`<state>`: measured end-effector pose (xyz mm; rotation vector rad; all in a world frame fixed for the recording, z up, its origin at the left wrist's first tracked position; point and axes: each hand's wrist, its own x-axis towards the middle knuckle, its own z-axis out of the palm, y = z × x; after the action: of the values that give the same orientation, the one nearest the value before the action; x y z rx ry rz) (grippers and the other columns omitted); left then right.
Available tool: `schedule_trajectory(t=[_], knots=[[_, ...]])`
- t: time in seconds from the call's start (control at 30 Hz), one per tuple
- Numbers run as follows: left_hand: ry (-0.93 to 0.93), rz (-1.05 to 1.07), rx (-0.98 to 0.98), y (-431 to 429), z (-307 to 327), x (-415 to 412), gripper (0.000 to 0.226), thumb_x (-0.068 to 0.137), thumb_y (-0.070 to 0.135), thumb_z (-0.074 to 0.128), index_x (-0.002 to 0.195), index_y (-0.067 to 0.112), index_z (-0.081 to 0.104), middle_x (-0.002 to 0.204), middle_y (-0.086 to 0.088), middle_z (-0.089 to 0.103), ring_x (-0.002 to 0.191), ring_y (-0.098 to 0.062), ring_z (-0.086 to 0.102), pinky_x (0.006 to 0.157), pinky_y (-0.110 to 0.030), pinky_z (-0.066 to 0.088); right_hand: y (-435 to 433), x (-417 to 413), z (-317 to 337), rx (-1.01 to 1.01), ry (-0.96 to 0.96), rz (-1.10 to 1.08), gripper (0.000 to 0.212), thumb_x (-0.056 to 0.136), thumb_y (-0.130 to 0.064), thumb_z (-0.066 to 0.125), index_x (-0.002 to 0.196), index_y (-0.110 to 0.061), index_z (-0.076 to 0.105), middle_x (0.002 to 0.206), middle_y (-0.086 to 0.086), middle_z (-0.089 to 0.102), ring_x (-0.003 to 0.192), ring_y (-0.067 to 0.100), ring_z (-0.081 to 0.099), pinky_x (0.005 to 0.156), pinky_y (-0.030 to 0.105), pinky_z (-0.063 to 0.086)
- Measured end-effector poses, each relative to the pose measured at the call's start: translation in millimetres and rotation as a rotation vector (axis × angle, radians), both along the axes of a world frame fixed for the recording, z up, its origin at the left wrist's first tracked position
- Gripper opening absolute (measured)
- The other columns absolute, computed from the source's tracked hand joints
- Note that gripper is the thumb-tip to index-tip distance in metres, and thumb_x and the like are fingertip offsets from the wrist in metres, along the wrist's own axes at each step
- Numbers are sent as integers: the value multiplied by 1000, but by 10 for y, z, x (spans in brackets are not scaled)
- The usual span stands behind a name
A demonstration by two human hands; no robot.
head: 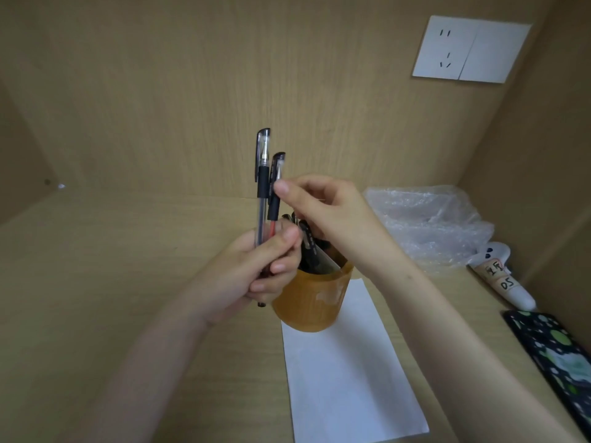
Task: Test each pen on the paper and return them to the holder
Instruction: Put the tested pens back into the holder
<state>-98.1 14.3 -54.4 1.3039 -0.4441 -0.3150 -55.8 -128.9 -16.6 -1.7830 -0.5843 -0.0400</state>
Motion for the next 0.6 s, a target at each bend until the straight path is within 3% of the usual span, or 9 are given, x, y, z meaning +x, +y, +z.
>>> schedule_trajectory(t=[0.1,0.2,0.37,0.6], knots=[[0,12,7,-29,-7,34,24,90,35,41,82,12,43,54,7,35,37,-1,22,36,-16,17,49,20,23,63,-1,23,15,92,-20,60,87,-8,68,52,-18,51,51,-4,47,53,7,37],[1,21,-44,-19,-2,64,26,89,37,43,88,11,48,56,6,38,39,-1,26,36,-13,21,-3,58,-4,139,10,-29,15,95,-18,56,86,-8,63,61,-12,52,47,0,44,45,11,34],[-38,184,120,20,-36,67,35,88,36,44,108,12,58,64,3,52,42,-4,38,37,-15,25,-336,200,23,555,108,-230,20,100,-14,45,83,-5,50,72,10,61,44,13,49,40,22,36],[-4,249,146,19,-85,41,35,75,44,56,82,10,48,54,5,33,44,-7,24,38,-16,20,-536,299,-201,172,4,-412,18,97,-21,52,88,-6,56,69,6,61,46,17,49,45,29,35]])
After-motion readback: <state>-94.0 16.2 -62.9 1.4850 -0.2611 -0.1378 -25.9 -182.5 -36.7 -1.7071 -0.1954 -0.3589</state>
